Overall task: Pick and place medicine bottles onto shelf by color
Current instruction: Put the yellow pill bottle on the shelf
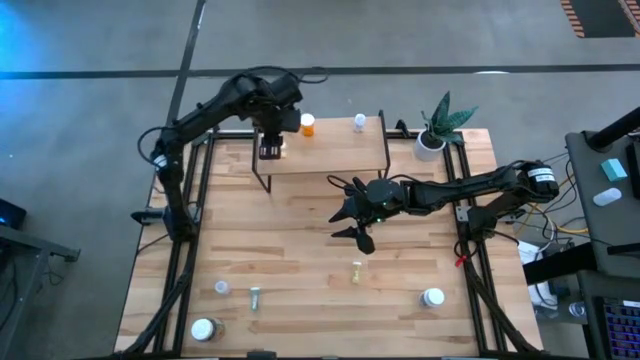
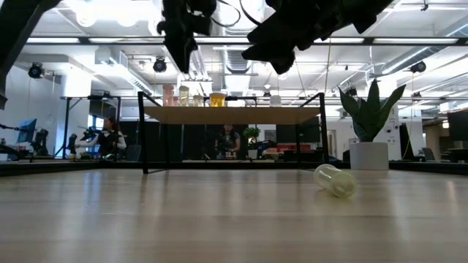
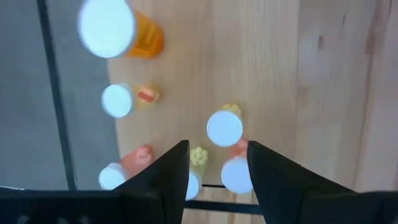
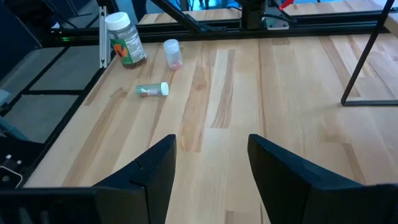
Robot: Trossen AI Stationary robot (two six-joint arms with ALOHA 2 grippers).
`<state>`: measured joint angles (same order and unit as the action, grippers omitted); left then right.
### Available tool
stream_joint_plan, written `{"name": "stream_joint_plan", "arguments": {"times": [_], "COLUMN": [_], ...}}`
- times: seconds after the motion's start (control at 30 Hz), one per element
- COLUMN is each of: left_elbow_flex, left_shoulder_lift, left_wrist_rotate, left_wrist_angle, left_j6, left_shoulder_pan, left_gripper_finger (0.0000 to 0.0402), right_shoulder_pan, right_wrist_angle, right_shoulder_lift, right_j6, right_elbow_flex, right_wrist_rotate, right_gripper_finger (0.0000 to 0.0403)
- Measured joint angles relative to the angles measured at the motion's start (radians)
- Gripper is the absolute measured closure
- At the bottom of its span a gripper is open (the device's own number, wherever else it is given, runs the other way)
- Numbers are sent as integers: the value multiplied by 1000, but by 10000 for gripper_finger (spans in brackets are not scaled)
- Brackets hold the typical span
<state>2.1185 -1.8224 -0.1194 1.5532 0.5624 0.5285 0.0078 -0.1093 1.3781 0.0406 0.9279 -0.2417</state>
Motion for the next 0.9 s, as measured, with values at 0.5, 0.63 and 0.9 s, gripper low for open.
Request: {"name": "stream_joint_plan", "arguments": {"times": [0.5,0.63,0.9], "left_elbow_flex": [-132,-281,-743], "left_shoulder_lift": [291,398,637], "left_wrist_rotate": [261,235,33], "left_wrist_angle": [-153,-303,-787], "left_j6": [-220,-296,-380], "left_shoulder_pan": [-185,-335,-640], "left_gripper_finger": [273,274,274], "right_shoulder_pan": [34,88,247], "right_wrist_angle": [391,492,503], "right_shoulder_lift": [-8,-8,-7], "right_j6": [126,170,354], "right_elbow_flex": [117,135,76], "right_wrist_rotate": [151,200,273], "right_gripper_finger": [213,213,213]}}
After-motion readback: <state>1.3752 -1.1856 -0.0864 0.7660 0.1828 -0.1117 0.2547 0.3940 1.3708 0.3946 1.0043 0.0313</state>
